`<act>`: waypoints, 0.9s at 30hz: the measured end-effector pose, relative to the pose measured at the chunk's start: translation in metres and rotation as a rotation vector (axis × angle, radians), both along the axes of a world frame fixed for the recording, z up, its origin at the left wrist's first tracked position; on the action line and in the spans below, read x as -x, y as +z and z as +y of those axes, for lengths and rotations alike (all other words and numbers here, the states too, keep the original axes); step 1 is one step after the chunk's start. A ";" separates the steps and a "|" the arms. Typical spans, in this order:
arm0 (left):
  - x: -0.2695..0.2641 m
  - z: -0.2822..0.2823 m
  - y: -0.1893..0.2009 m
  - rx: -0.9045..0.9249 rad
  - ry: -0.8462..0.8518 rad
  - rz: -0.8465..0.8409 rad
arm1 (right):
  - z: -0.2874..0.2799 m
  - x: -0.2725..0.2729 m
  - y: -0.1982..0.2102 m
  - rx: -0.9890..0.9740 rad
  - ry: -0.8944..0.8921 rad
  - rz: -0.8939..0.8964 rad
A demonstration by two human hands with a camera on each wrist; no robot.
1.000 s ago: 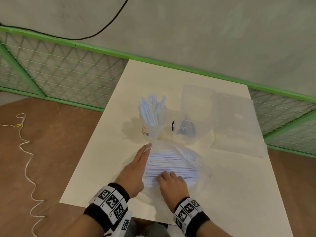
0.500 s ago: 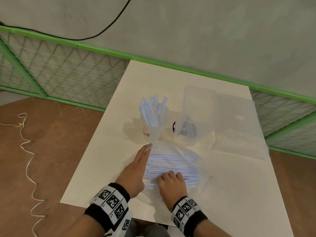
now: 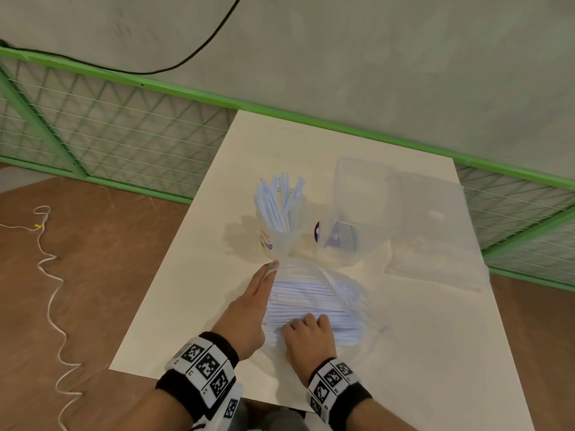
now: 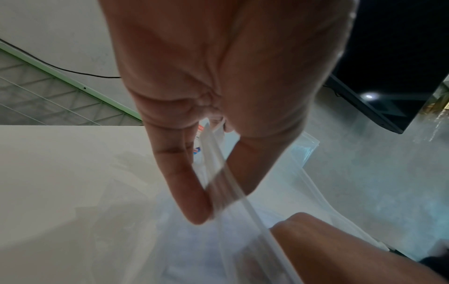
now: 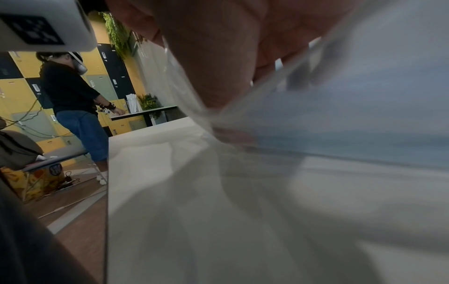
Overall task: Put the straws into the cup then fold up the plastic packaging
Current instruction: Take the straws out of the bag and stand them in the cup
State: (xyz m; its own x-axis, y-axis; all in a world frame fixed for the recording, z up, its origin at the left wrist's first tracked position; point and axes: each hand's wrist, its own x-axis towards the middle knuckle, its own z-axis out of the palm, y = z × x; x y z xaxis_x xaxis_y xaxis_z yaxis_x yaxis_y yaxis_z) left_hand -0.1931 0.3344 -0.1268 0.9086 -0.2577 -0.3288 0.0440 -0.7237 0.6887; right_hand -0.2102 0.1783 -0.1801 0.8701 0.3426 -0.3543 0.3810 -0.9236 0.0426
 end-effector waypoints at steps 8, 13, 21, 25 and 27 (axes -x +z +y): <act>-0.001 0.001 0.001 -0.002 -0.006 0.001 | -0.004 0.006 0.005 -0.015 0.018 0.031; -0.002 -0.001 0.002 -0.015 -0.009 -0.005 | -0.012 0.012 -0.003 -0.063 0.046 -0.082; -0.001 0.000 0.002 -0.023 0.001 -0.005 | -0.015 0.009 -0.011 -0.095 0.032 -0.138; -0.001 0.002 -0.001 -0.021 0.005 0.001 | -0.014 0.009 -0.010 -0.054 0.033 -0.106; 0.000 0.002 -0.001 -0.022 0.000 -0.005 | -0.014 0.010 -0.008 -0.041 0.049 -0.098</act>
State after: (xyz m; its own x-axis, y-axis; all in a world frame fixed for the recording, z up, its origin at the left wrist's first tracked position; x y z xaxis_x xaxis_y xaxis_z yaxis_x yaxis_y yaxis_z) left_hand -0.1927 0.3368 -0.1282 0.9103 -0.2499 -0.3300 0.0409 -0.7390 0.6725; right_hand -0.2198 0.1640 -0.1880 0.8817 0.3980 -0.2532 0.4215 -0.9058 0.0439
